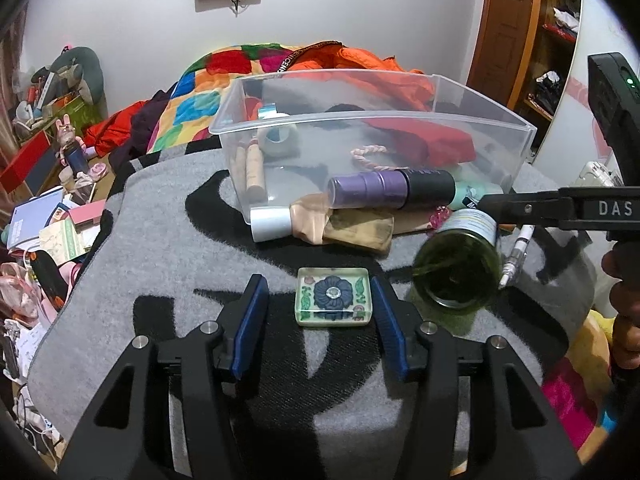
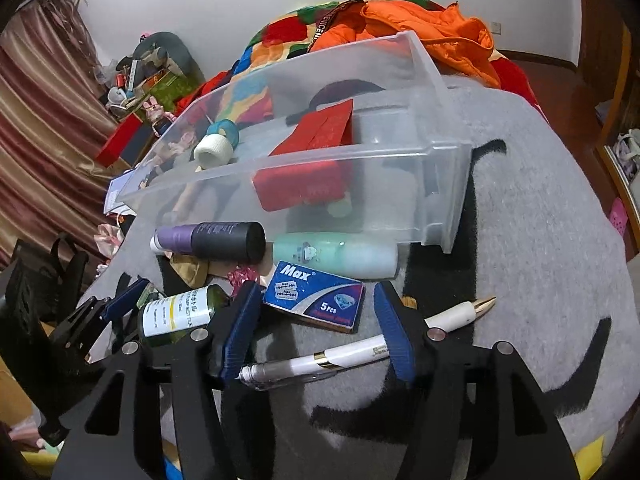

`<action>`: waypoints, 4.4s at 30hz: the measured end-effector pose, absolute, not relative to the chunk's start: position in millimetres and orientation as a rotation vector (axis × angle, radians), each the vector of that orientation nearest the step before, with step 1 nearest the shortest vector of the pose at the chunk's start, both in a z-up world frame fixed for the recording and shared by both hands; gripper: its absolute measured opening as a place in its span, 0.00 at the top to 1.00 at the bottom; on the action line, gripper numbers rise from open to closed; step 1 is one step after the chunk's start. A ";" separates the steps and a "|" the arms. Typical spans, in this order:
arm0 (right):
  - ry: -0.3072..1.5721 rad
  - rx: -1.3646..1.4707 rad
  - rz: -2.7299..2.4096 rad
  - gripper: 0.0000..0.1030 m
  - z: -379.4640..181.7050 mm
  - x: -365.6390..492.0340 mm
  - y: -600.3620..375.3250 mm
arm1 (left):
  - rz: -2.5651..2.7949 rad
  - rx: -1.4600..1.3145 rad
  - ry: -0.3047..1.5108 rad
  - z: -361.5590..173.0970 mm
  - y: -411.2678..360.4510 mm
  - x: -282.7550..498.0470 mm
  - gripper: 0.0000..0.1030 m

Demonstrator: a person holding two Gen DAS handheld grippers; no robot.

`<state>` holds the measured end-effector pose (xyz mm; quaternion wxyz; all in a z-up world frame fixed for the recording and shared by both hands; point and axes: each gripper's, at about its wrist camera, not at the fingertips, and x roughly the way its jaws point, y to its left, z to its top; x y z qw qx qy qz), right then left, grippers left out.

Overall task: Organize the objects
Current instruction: 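Grasp the green tile with the left gripper while the right grasps the blue Max box, then carry the tile into the box and open the left gripper while the right drops the Max box in, then grasp the green glass bottle with the left gripper while the right grasps the brown walnut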

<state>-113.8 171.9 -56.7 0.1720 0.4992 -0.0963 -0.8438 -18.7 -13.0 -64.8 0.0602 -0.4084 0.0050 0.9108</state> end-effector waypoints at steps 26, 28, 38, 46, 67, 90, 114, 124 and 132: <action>-0.325 1.219 -2.441 0.53 -11.9 -102.6 181.1 | 2.825 -1.068 -0.099 -16.3 -28.6 -17.5 0.68; -0.323 1.194 -2.455 0.53 -6.4 -104.7 183.1 | 2.835 -1.048 -0.109 -10.8 -29.3 -21.0 0.68; -0.285 1.080 -2.541 0.53 17.4 -121.0 188.7 | 2.878 -0.951 -0.114 15.2 -27.9 -39.0 0.68; -0.272 1.099 -2.578 0.53 9.9 -141.3 185.2 | 2.883 -0.940 -0.157 20.0 -24.7 -62.3 0.68; -0.232 1.140 -2.619 0.52 -6.0 -153.3 175.2 | 2.854 -1.093 -0.187 -11.0 -20.6 -101.5 0.68; -0.220 1.101 -2.602 0.29 10.5 -128.4 187.7 | 2.815 -1.051 -0.180 5.5 -11.3 -63.8 0.30; -0.216 1.345 -2.547 0.50 -52.9 -105.4 220.6 | 2.627 -1.225 -0.125 -40.8 33.6 -44.3 0.23; -0.008 1.311 -2.608 0.57 -50.0 -98.9 202.4 | 2.591 -1.232 -0.141 -51.0 40.6 -39.2 0.35; 0.063 1.266 -2.611 0.58 -38.7 -97.6 195.9 | 2.609 -1.188 -0.166 -45.2 35.7 -31.8 0.40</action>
